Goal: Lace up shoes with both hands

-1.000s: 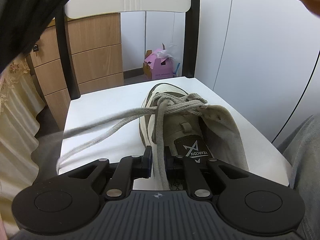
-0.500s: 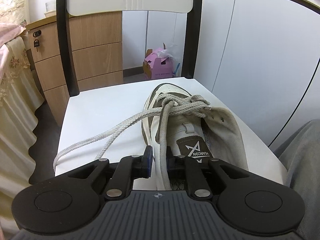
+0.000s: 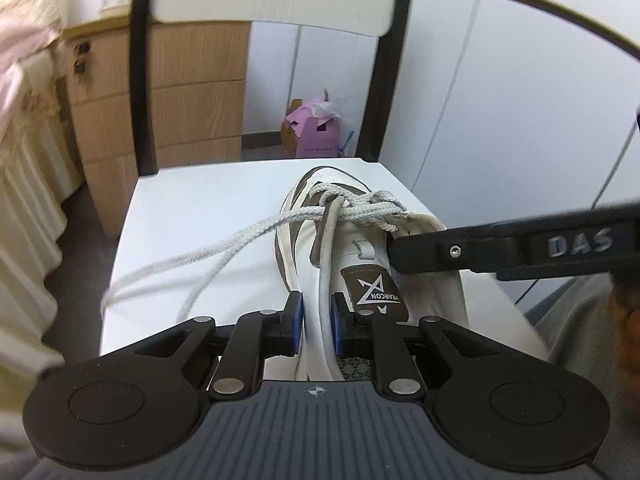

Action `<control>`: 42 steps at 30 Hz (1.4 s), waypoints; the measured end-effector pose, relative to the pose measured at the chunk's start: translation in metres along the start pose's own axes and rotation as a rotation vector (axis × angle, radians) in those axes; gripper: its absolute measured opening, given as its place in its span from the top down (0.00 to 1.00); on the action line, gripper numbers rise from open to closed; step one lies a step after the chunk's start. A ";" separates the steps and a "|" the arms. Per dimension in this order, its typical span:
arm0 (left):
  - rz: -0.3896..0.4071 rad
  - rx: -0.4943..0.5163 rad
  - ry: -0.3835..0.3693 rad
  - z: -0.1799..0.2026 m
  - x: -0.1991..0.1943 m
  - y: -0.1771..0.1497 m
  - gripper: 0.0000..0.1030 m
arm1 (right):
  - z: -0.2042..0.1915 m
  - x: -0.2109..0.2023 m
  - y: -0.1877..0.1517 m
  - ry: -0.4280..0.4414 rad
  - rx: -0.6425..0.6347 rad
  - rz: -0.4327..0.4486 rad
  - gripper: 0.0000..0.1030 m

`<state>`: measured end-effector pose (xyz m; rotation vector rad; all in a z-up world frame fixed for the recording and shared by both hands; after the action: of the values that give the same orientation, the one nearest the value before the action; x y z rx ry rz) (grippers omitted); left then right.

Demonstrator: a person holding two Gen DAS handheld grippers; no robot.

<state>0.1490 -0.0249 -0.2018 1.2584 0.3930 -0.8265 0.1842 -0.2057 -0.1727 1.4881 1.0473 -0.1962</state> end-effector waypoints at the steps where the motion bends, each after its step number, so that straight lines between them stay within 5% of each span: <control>1: -0.004 -0.019 -0.008 0.000 0.000 0.000 0.83 | 0.003 0.002 -0.001 0.001 0.015 0.013 0.73; 6: -0.022 -0.028 -0.028 0.005 -0.001 -0.003 0.75 | 0.013 0.005 -0.006 -0.015 0.027 0.050 0.73; 10: -0.038 -0.151 -0.097 -0.006 -0.015 -0.002 0.65 | 0.015 0.006 -0.010 -0.004 0.041 0.070 0.69; 11: -0.023 -0.193 -0.124 -0.011 -0.022 -0.001 0.56 | 0.017 0.005 -0.011 0.008 0.058 0.078 0.68; 15: 0.071 -0.419 -0.247 -0.048 -0.047 0.009 0.43 | 0.024 0.000 -0.010 0.053 0.127 0.123 0.63; 18: 0.088 -0.695 -0.312 -0.094 -0.037 0.014 0.37 | 0.025 0.000 -0.010 0.066 0.147 0.143 0.57; 21: 0.040 -0.936 -0.294 -0.136 -0.006 0.014 0.37 | 0.025 0.003 -0.011 0.100 0.171 0.157 0.49; 24: 0.005 -1.043 -0.251 -0.157 0.015 0.012 0.38 | 0.022 0.006 -0.010 0.124 0.182 0.168 0.44; 34: 0.008 -1.102 -0.172 -0.167 0.039 0.012 0.42 | 0.018 -0.003 0.003 0.135 0.159 0.236 0.36; 42: 0.011 -1.127 -0.129 -0.174 0.043 0.015 0.65 | 0.016 0.005 0.004 0.125 0.157 0.225 0.36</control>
<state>0.2184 0.1260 -0.2716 0.1572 0.6213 -0.5161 0.1966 -0.2165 -0.1767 1.7659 0.9720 -0.0263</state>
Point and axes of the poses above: each gripper's, at about its wrist camera, not at the fingertips, and x roughly the way its jaws point, z to its right, y to its top, the point moved 4 cm from there along x, roughly the way its jaws point, and after that the axes turned 10 degrees about -x, right-handed, at the moved point
